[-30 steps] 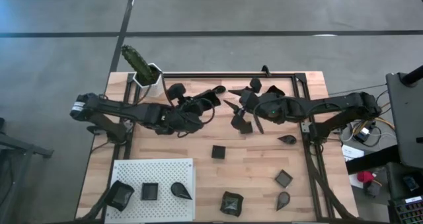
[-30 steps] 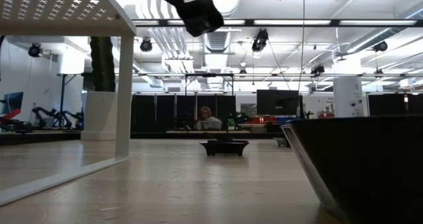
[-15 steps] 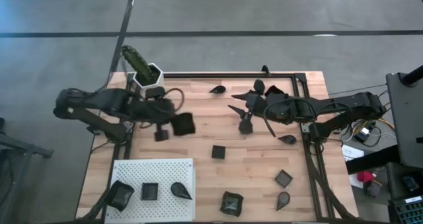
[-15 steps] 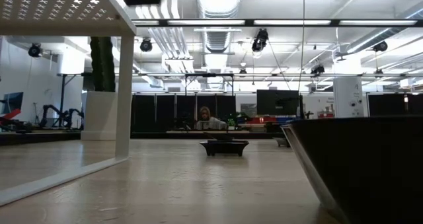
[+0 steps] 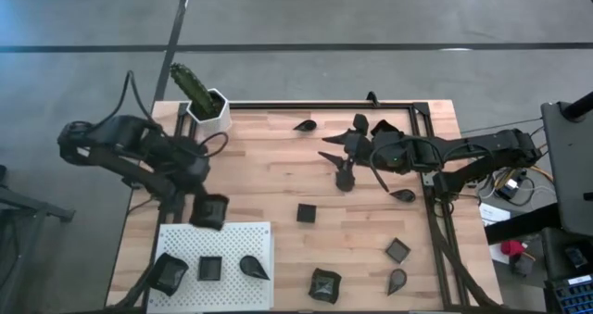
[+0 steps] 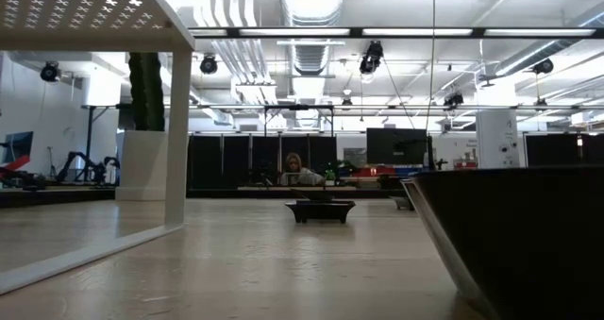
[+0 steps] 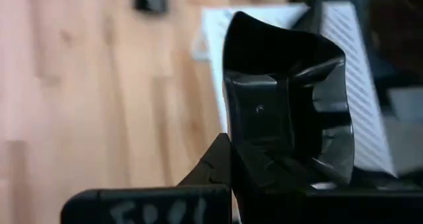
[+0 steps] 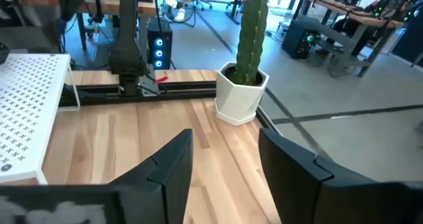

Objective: Pick & Place Mini shaped plates
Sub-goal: Stack the distorted square plate on top of the other distorted square plate on the shelf

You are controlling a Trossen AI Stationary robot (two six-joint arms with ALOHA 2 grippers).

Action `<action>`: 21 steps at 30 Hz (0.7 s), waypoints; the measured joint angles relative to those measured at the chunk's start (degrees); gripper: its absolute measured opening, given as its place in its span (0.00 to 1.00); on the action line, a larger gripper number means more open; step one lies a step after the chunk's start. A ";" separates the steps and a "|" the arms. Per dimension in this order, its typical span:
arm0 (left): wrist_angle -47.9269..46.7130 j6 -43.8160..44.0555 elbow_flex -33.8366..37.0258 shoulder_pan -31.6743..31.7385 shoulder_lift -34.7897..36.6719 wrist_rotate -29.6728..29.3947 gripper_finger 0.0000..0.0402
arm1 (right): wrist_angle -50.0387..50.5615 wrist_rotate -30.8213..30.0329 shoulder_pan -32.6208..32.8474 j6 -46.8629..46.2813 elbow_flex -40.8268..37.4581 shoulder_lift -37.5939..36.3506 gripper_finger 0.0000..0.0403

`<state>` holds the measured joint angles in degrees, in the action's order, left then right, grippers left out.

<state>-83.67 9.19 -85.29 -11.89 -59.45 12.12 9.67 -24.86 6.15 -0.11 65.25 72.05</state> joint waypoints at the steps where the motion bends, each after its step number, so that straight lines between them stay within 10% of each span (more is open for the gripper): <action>1: -0.14 0.37 0.48 -0.59 0.41 0.98 0.00 | 0.00 0.00 0.00 -0.21 0.00 0.00 0.41; 21: 6.00 17.39 7.59 -22.73 3.11 7.54 0.00 | -1.53 4.57 0.00 -1.43 0.00 0.00 0.35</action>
<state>-77.67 26.59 -77.70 -34.62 -56.34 19.67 8.14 -20.29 6.15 -1.54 65.25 72.05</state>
